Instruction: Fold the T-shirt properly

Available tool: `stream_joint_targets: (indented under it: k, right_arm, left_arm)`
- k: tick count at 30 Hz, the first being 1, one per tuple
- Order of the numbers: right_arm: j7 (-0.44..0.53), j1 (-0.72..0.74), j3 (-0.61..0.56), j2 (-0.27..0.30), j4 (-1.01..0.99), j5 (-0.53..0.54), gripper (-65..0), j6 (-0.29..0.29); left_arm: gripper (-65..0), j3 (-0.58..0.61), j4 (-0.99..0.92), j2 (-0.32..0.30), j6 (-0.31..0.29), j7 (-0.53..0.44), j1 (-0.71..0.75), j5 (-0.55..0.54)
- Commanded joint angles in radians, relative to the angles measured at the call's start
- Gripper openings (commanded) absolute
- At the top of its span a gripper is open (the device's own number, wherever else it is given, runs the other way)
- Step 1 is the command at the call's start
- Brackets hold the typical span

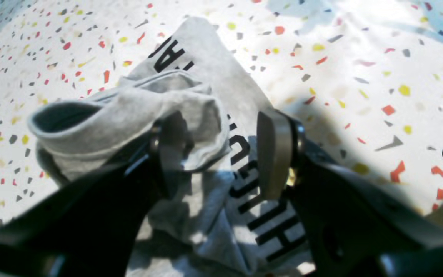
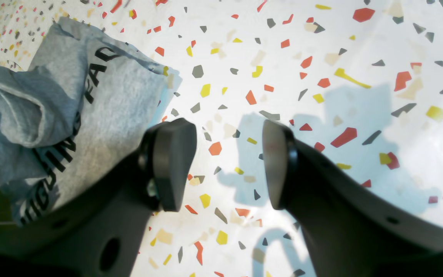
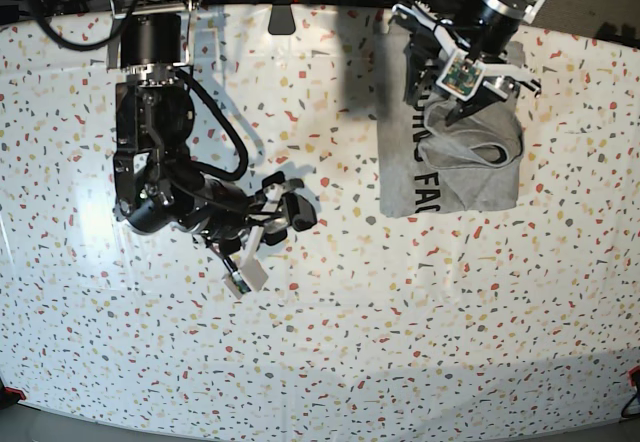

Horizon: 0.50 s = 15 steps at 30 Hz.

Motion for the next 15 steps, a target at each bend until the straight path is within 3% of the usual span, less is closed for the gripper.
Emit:
stream_joint_targets:
  k: [1,10,15]
  right_arm:
    - [0.020,0.025,0.001,0.002,0.016,0.023,-33.4,0.008]
    - [0.020,0.025,0.001,0.002,0.016,0.024,-33.4,0.008]
    - [0.013,0.025,0.001,0.002,0.016,0.024,-33.4,0.008]
  left_arm:
    - [-36.0,0.000,0.018,-0.001,0.006,-0.028,0.002,-0.001]
    - [-36.3,0.000,0.010,-0.001,-0.002,-0.028,0.002,0.000]
    - [-44.6,0.000,-0.012,-0.001,-0.027,-0.028,0.002,0.014]
